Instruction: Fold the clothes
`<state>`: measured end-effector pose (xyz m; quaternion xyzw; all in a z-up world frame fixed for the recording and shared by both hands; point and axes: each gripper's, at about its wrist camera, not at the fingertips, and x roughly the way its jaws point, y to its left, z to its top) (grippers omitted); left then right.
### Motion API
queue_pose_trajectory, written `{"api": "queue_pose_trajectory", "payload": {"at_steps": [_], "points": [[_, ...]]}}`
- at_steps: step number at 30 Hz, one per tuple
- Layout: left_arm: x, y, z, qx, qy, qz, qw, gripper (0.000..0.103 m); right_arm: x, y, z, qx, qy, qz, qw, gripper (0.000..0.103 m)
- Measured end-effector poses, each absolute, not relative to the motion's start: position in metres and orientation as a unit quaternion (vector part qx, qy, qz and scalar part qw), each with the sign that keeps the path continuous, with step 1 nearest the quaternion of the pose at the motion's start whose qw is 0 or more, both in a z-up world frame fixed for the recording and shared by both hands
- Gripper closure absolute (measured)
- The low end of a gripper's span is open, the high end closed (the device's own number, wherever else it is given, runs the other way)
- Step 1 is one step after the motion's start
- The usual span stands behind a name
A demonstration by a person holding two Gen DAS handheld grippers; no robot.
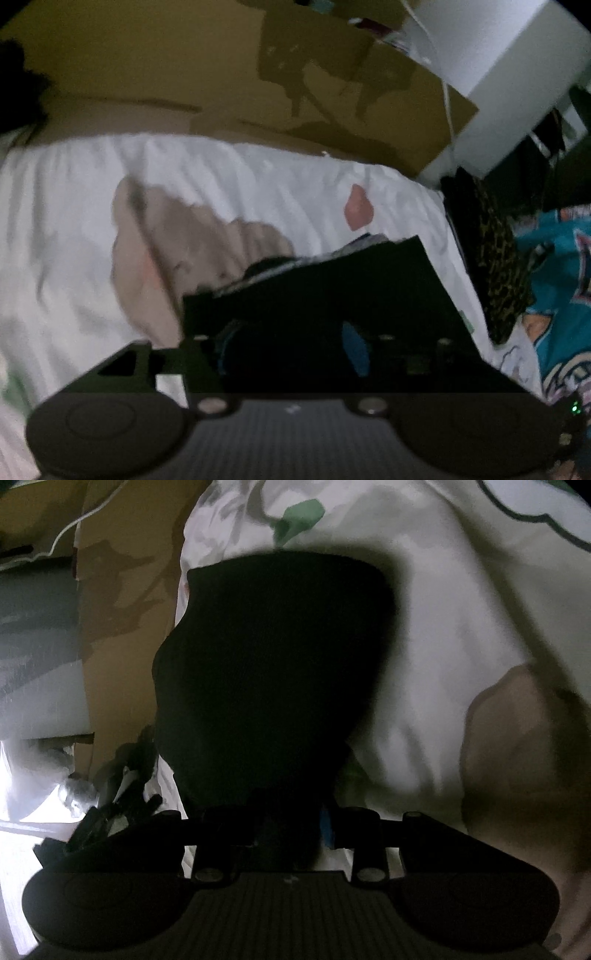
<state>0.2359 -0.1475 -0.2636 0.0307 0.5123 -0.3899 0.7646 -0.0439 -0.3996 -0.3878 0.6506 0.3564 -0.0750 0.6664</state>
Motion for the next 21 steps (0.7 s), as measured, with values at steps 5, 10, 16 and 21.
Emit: {"api": "queue_pose_trajectory", "payload": {"at_steps": [5,10,16,21], "points": [[0.248,-0.183,-0.264,0.069,0.498,-0.416,0.758,0.020,-0.046,-0.407,-0.389,0.652,0.348,-0.089,0.668,0.070],[0.257,-0.214,-0.270,0.108,0.491,-0.436,0.746,0.017,-0.049,-0.415,-0.391,0.657,0.339,-0.097,0.667,0.070],[0.269,-0.238,-0.286,0.156,0.489,-0.435,0.740,0.016,-0.050,-0.424,-0.394,0.659,0.332,-0.106,0.667,0.070],[0.286,-0.229,-0.303,0.125,0.506,-0.409,0.749,0.017,-0.047,-0.435,-0.394,0.647,0.333,-0.108,0.678,0.097]]}}
